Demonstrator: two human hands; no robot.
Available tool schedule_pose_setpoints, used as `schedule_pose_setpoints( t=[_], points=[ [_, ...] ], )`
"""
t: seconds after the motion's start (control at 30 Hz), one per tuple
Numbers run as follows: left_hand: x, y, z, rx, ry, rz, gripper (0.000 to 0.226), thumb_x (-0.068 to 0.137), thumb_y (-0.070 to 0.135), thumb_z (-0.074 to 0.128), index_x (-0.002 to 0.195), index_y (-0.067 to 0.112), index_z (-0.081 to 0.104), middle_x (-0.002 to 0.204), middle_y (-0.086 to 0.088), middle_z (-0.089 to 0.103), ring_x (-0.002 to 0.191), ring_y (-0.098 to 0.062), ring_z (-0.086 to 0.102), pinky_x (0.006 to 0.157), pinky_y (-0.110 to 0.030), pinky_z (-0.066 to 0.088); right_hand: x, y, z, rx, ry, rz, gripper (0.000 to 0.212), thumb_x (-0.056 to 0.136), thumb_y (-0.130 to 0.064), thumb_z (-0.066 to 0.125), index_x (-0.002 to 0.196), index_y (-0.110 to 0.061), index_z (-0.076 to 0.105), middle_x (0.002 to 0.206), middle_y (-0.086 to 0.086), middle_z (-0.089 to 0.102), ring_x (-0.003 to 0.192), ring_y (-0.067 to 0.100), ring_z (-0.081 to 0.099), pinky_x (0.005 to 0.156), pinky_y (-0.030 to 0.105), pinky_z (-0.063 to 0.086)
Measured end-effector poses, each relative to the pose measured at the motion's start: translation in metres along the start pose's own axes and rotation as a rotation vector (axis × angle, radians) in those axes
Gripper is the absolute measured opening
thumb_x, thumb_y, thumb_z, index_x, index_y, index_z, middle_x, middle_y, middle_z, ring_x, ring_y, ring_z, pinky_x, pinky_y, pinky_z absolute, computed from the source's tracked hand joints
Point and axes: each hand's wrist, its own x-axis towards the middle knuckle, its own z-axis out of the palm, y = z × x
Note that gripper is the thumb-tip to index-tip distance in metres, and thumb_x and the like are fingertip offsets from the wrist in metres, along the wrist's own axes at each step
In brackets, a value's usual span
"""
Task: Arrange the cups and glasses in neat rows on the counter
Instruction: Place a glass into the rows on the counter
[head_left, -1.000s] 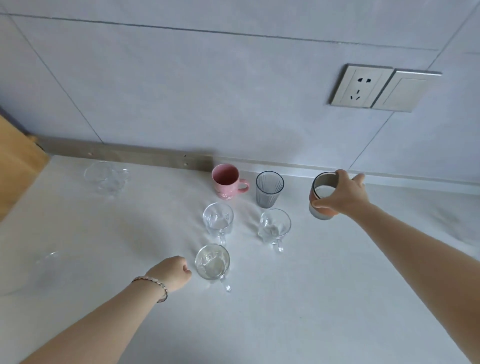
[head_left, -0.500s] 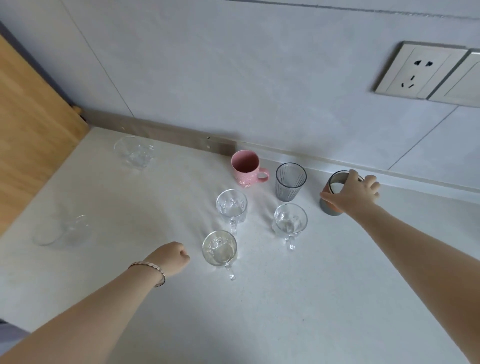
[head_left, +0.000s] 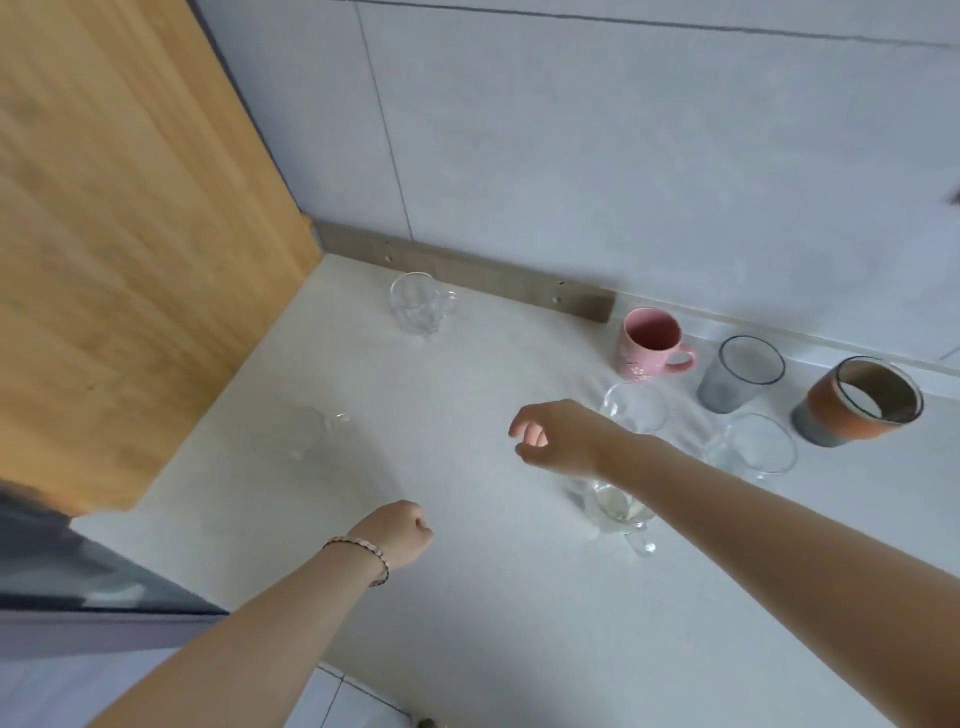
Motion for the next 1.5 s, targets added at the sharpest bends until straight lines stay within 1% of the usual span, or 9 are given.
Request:
schedule_pose_setpoints(
  t=[0.1, 0.27, 0.37, 0.47, 0.7, 0.97, 1.2, 1.37, 1.5],
  points=[
    [-0.002, -0.05, -0.013, 0.015, -0.031, 0.018, 0.011, 0.089, 0.019, 0.041, 0.082, 0.014, 0.049, 0.092, -0.006, 0.056, 0.083, -0.021, 0.049, 0.076, -0.028, 0.039, 0.035, -0.064, 0.034, -0.073, -0.062, -0.043, 0.032, 0.093, -0.027, 0.051, 0.124, -0.019, 0.055, 0.121, 0.001, 0.062, 0.117, 0.019, 0.054, 0.095, 0.03, 0.042],
    [0.0, -0.121, -0.04, 0.011, -0.035, 0.004, 0.013, 0.089, 0.021, 0.039, 0.079, 0.02, 0.047, 0.094, 0.0, 0.054, 0.086, -0.02, 0.05, 0.085, -0.031, 0.044, 0.097, -0.15, 0.085, -0.117, -0.06, -0.036, 0.058, 0.089, -0.029, 0.057, 0.141, -0.021, 0.035, 0.142, 0.006, 0.037, 0.131, 0.025, 0.041, 0.101, 0.037, 0.04],
    [0.005, -0.154, -0.055, 0.009, -0.019, -0.007, 0.011, 0.09, 0.02, 0.039, 0.085, 0.017, 0.048, 0.094, 0.0, 0.052, 0.087, -0.02, 0.049, 0.081, -0.029, 0.041, 0.129, -0.183, 0.103, -0.154, -0.016, -0.041, 0.08, 0.083, -0.032, 0.066, 0.148, -0.022, 0.02, 0.15, 0.006, 0.025, 0.136, 0.028, 0.032, 0.106, 0.038, 0.037],
    [0.008, -0.181, -0.063, -0.003, -0.024, -0.027, 0.016, 0.09, 0.02, 0.04, 0.075, 0.02, 0.046, 0.091, -0.001, 0.053, 0.084, -0.02, 0.048, 0.078, -0.028, 0.039, 0.156, -0.203, 0.124, -0.246, -0.063, -0.005, 0.1, 0.077, -0.041, 0.072, 0.151, -0.027, 0.006, 0.156, 0.006, 0.013, 0.139, 0.032, 0.025, 0.112, 0.041, 0.028],
    [0.017, -0.205, -0.061, -0.024, -0.072, -0.02, 0.026, 0.087, 0.017, 0.041, 0.062, 0.02, 0.036, 0.069, 0.001, 0.044, 0.076, -0.022, 0.044, 0.07, -0.028, 0.035, 0.164, -0.206, 0.149, -0.27, 0.056, 0.064, 0.076, 0.078, -0.035, 0.069, 0.141, -0.026, 0.028, 0.141, 0.005, 0.035, 0.122, 0.03, 0.046, 0.103, 0.042, 0.031],
    [0.035, -0.14, -0.05, 0.096, -0.079, 0.147, 0.02, 0.086, 0.017, 0.038, 0.066, 0.02, 0.04, 0.079, 0.0, 0.049, 0.075, -0.022, 0.045, 0.068, -0.027, 0.036, 0.069, -0.146, 0.112, 0.019, 0.052, 0.268, 0.085, 0.073, -0.045, 0.071, 0.143, -0.028, 0.028, 0.138, 0.002, 0.039, 0.121, 0.027, 0.05, 0.107, 0.035, 0.033],
    [0.034, -0.036, -0.019, 0.234, -0.116, 0.357, 0.028, 0.083, 0.014, 0.037, 0.058, 0.025, 0.028, 0.083, 0.0, 0.041, 0.075, -0.019, 0.035, 0.053, -0.025, 0.019, -0.057, -0.047, 0.085, 0.042, 0.102, 0.517, 0.081, 0.07, -0.044, 0.072, 0.14, -0.029, 0.033, 0.133, 0.001, 0.043, 0.119, 0.025, 0.052, 0.103, 0.03, 0.035],
    [0.024, 0.034, 0.016, 0.269, -0.134, 0.422, 0.021, 0.088, 0.018, 0.039, 0.069, 0.024, 0.044, 0.088, 0.001, 0.051, 0.081, -0.019, 0.046, 0.072, -0.025, 0.038, -0.134, 0.041, 0.074, 0.075, 0.188, 0.758, 0.082, 0.069, -0.045, 0.072, 0.14, -0.028, 0.034, 0.13, 0.004, 0.044, 0.118, 0.027, 0.053, 0.102, 0.032, 0.039],
    [0.015, 0.071, 0.041, 0.244, -0.106, 0.392, 0.015, 0.088, 0.017, 0.04, 0.075, 0.021, 0.045, 0.088, 0.001, 0.05, 0.081, -0.018, 0.045, 0.073, -0.023, 0.035, -0.161, 0.102, 0.067, 0.062, 0.251, 0.79, 0.085, 0.071, -0.038, 0.073, 0.143, -0.025, 0.03, 0.135, 0.004, 0.041, 0.123, 0.027, 0.048, 0.105, 0.033, 0.037]
  ],
)
